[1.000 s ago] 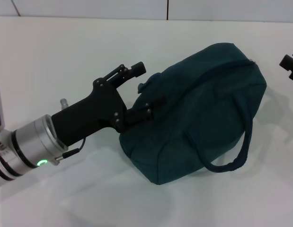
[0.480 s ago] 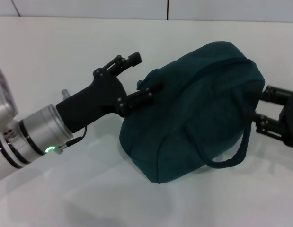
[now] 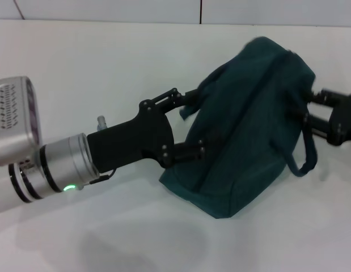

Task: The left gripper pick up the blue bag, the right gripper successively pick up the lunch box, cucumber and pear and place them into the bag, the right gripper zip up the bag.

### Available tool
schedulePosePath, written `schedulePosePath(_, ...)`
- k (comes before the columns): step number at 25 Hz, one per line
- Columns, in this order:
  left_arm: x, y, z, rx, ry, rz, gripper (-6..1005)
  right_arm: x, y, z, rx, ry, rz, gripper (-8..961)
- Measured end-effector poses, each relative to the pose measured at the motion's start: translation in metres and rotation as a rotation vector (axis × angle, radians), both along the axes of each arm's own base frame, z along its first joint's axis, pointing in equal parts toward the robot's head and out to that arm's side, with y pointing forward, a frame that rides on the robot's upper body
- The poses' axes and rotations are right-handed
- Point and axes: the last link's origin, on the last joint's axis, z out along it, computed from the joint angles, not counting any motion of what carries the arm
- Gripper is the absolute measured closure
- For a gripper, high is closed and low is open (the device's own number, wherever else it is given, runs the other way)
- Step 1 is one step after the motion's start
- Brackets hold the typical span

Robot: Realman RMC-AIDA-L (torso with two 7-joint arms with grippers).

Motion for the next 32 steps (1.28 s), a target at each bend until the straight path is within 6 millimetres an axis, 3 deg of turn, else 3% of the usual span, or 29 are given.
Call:
schedulePosePath(6, 0.002, -0.004, 0.006, 0.008, -0.037, -0.02, 166, -0.015, -0.001, 0.024, 0.077, 0.073, 0.1, 420)
schedulePosePath(13, 0.002, -0.016, 0.012, 0.042, -0.054, -0.107, 167, -0.027, -0.028, 0.038, 0.027, 0.184, 0.264, 420)
schedulePosePath(20, -0.008, -0.031, 0.029, 0.138, -0.085, -0.119, 167, -0.034, -0.034, 0.034, -0.033, 0.195, 0.323, 419)
schedulePosePath(26, -0.012, -0.033, 0.032, 0.15, -0.089, -0.102, 167, -0.046, -0.032, 0.012, -0.115, 0.15, 0.357, 418)
schedulePosePath(32, -0.013, -0.037, 0.033, 0.149, -0.102, -0.106, 167, -0.052, -0.039, 0.005, -0.135, 0.141, 0.436, 416)
